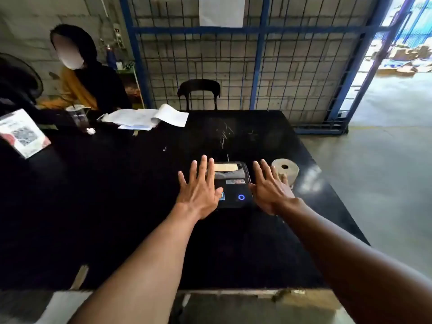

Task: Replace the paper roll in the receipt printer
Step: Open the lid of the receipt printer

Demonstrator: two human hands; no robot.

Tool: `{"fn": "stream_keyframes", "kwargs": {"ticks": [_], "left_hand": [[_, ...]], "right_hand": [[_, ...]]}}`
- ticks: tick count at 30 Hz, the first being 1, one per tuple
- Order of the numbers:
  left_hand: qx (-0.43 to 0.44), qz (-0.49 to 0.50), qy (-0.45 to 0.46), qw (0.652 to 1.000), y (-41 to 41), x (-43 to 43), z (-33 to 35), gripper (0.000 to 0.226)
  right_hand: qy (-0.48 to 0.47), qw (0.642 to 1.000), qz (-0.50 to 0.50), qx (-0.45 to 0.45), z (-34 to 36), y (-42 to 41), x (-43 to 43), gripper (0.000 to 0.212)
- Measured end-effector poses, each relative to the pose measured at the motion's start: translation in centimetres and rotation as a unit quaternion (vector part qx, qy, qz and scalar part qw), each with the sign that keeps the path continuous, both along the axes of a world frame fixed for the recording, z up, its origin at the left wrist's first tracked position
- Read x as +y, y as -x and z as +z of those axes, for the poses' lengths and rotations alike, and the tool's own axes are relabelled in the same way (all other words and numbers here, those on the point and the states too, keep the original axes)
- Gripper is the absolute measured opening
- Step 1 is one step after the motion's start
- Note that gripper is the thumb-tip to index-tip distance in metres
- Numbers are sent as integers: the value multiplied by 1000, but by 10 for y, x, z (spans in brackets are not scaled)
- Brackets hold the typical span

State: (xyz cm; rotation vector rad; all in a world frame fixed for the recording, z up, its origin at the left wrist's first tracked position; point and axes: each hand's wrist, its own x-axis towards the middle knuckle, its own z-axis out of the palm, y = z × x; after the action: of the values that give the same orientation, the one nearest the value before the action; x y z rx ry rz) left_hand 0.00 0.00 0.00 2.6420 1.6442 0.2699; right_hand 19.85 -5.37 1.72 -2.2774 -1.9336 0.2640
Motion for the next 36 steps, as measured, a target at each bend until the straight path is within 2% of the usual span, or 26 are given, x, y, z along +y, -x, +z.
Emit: {"fn": "stream_keyframes", "kwargs": {"ticks": [4,7,9,13,15,19,24,36], "left_hand": [[31,21,140,989,-3,-4,-45,94],[18,32,191,981,-6,-9,-69,94],[-25,46,178,983,-7,-10,-79,85],[-65,51,122,989,-8,-10,-88,67],[-69,51,112,990,-8,-9,-93,65],[-68,72,67,993,-8,-10,-99,64],[-76,86,58,992,-11,-14,-98,64],[-89,72,68,991,-9,-13,-97,66]], "right_hand": [[107,993,-15,45,-41,-3,-7,93],[140,983,-24,120,-68,-2,-8,100],[117,978,-48,164,-79,-1,-5,96],[53,974,-75,205,-98,-1,1,58],[38,973,-81,212,-103,0,3,51],[28,973,-56,223,-109,-4,3,54],[18,967,-31,251,-106,-4,4,97],[13,976,-2,218,-107,-11,8,87]]}}
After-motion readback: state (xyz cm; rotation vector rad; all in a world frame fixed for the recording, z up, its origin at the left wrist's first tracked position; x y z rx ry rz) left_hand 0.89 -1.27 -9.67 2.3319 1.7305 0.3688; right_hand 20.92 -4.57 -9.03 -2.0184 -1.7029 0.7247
